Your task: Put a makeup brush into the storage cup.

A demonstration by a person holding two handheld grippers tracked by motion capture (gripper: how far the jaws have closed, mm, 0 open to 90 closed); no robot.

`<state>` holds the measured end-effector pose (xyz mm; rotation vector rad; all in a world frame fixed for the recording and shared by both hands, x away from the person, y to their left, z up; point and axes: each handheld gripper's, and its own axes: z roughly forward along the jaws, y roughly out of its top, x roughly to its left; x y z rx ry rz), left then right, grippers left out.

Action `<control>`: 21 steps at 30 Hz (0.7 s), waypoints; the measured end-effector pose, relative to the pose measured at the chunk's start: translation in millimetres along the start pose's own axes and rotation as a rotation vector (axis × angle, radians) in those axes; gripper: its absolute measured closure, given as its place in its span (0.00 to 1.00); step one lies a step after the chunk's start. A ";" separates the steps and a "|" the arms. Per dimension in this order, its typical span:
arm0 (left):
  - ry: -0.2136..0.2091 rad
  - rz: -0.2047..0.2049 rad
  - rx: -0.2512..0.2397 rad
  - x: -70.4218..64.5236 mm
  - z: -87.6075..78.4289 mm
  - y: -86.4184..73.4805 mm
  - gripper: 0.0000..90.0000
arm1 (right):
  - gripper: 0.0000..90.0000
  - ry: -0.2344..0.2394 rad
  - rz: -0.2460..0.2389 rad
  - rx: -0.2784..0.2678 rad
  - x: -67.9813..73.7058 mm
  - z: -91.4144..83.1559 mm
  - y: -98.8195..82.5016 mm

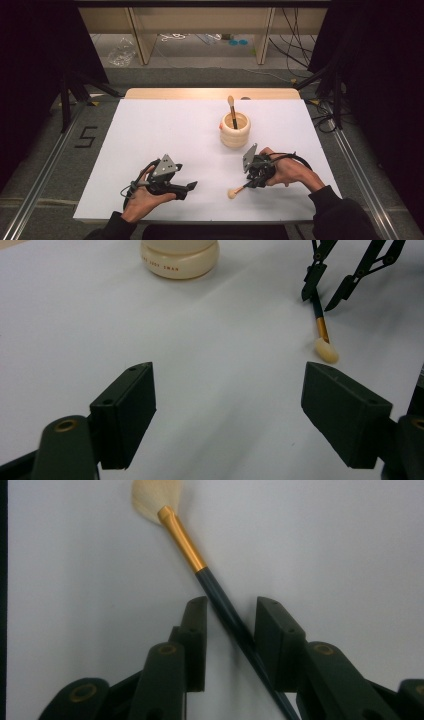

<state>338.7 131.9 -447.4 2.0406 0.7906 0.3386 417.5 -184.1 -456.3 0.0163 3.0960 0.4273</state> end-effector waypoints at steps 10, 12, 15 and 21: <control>-0.004 0.007 0.010 0.6 -1.1 0.5 0.24 | 0.81 0.018 -0.001 0.049 1.5 -0.3 6.7; -0.004 0.007 0.011 0.7 -1.2 0.5 0.24 | 0.82 0.009 0.001 0.053 3.0 0.6 7.2; -0.005 0.006 0.006 1.0 -1.0 0.4 0.24 | 0.83 0.006 -0.020 0.061 2.4 0.7 8.7; -0.005 -0.005 -0.003 0.5 -0.6 0.4 0.24 | 0.86 0.013 -0.010 0.076 3.6 1.3 10.5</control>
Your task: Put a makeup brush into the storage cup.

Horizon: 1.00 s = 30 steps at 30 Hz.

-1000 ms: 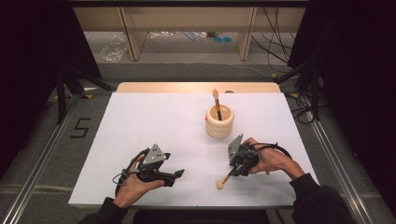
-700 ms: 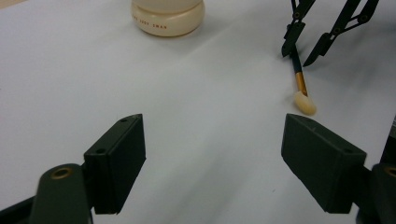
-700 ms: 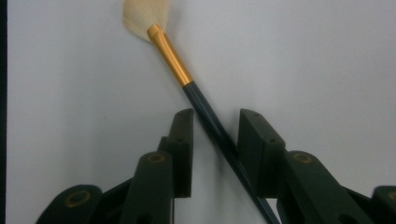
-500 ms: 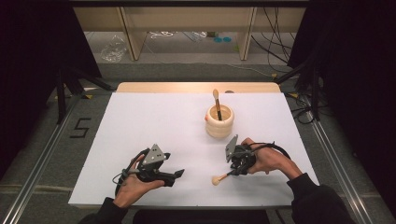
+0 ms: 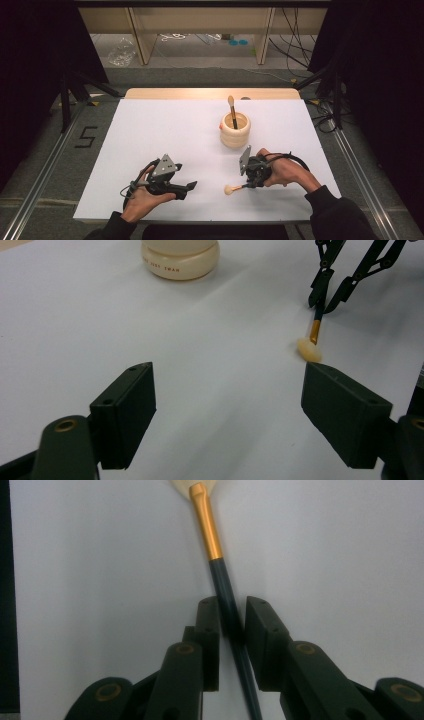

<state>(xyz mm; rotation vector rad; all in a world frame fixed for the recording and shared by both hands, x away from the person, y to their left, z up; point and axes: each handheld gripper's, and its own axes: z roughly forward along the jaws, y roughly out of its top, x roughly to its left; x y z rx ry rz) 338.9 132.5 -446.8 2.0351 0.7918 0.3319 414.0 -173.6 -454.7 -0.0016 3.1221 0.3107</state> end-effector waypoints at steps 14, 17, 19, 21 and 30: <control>0.000 -0.001 0.001 0.1 0.0 -0.1 0.24 | 0.90 0.018 0.056 0.066 5.0 -2.0 5.5; 0.002 -0.002 -0.001 0.0 -0.1 -0.2 0.24 | 0.91 0.010 0.014 0.046 3.1 -0.4 6.0; 0.004 -0.002 0.000 0.0 -0.2 -0.1 0.24 | 0.91 0.000 0.004 0.054 2.5 -0.3 6.3; 0.004 -0.006 0.000 -0.2 -0.2 -0.2 0.24 | 0.92 0.005 0.005 0.048 2.9 0.4 6.5; 0.007 -0.002 -0.001 -0.4 -0.3 -0.1 0.24 | 0.92 -0.006 0.005 0.062 4.5 0.5 8.9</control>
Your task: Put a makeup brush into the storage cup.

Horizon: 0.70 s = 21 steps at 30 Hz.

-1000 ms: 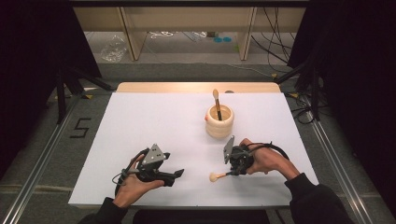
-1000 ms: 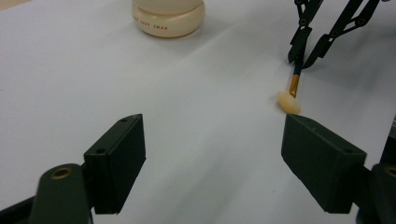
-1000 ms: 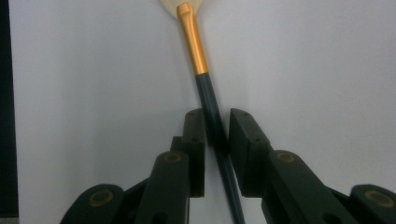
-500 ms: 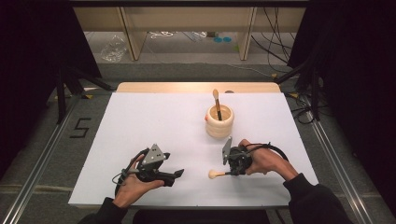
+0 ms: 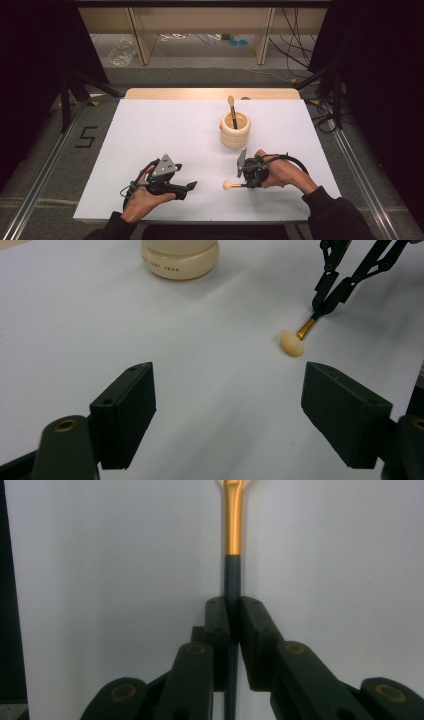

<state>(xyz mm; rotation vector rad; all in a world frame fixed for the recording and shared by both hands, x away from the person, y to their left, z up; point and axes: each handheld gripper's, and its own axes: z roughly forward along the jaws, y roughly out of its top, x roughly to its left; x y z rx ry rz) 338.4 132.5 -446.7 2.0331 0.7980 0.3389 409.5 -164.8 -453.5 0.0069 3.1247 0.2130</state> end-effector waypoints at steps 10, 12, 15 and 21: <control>0.005 -0.006 -0.002 -0.1 -0.4 0.1 0.24 | 0.92 -0.016 0.013 -0.002 1.3 -2.9 0.4; 0.004 0.000 -0.002 0.3 -0.6 0.2 0.24 | 0.92 -0.020 0.024 -0.007 1.5 -5.0 0.3; 0.005 -0.006 -0.001 -0.1 -0.4 0.1 0.24 | 0.93 -0.035 0.014 -0.015 0.2 -6.8 -0.3; 0.004 -0.001 0.007 0.6 -1.3 0.5 0.24 | 0.93 -0.041 0.032 -0.045 0.2 -10.2 -0.2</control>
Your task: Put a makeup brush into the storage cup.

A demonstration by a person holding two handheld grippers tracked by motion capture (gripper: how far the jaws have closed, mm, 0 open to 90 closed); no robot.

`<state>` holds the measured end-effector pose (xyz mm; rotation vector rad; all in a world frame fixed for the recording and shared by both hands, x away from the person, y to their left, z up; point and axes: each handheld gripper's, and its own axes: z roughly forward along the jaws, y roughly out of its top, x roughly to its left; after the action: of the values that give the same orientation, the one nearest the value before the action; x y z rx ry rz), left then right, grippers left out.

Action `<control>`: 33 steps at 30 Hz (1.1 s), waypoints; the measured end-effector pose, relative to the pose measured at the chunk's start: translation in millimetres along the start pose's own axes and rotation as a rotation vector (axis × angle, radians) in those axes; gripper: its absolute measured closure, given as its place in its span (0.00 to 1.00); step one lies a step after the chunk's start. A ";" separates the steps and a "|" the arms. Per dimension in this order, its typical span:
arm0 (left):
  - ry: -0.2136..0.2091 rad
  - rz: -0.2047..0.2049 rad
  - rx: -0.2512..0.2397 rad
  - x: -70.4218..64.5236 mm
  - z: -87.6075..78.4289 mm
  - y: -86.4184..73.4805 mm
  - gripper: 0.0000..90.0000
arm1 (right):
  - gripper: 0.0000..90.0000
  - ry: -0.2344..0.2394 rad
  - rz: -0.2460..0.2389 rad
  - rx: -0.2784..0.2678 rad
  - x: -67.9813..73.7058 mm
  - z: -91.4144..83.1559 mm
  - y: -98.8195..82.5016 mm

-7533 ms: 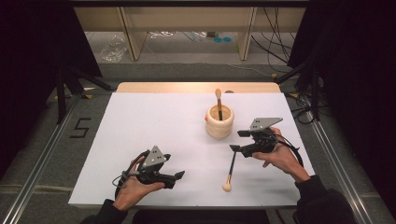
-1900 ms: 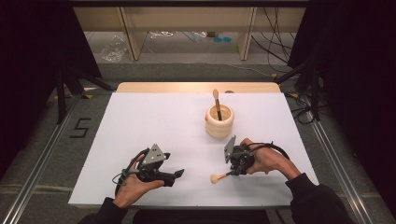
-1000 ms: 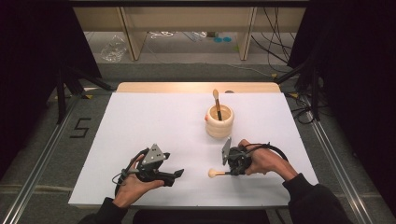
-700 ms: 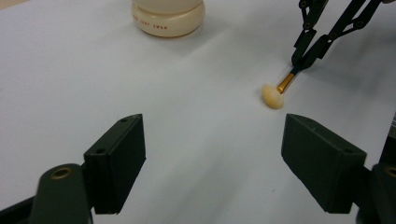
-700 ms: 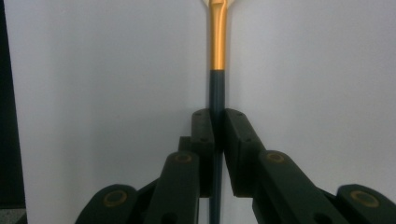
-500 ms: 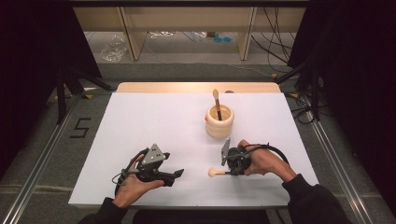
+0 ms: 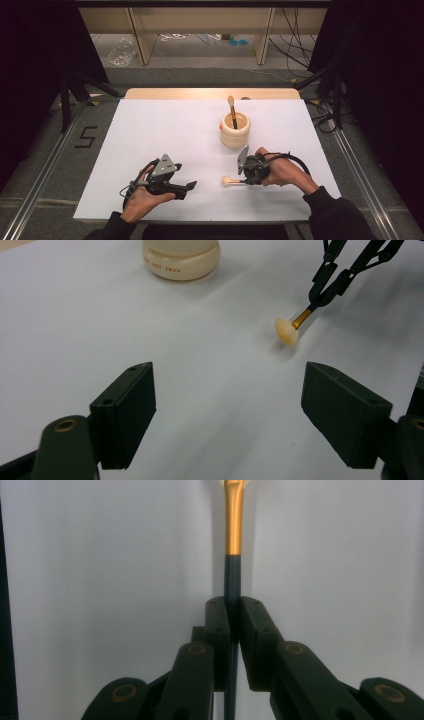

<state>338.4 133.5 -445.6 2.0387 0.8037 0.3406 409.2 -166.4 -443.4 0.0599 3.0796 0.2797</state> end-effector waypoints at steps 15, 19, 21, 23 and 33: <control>0.002 -0.003 -0.002 0.6 -0.2 -0.4 0.24 | 0.93 -0.125 0.049 -0.191 -12.4 -23.5 -8.9; 0.001 -0.012 -0.011 0.8 0.1 -0.8 0.24 | 0.93 -0.154 0.083 -0.266 -19.4 -29.2 -14.1; 0.001 -0.012 -0.011 0.8 0.1 -0.8 0.24 | 0.93 -0.180 0.115 -0.319 -20.9 -31.1 -16.2; 0.001 -0.011 -0.010 0.8 0.1 -0.8 0.24 | 0.93 -0.173 0.155 -0.380 -23.0 -33.2 -18.7; -0.001 0.001 -0.010 2.0 -0.4 -0.3 0.24 | 0.93 -0.166 0.247 -0.558 -33.3 -40.3 -31.2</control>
<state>339.5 135.1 -445.7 2.0302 0.7986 0.3435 439.3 -205.8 -408.0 0.4147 2.7127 1.0663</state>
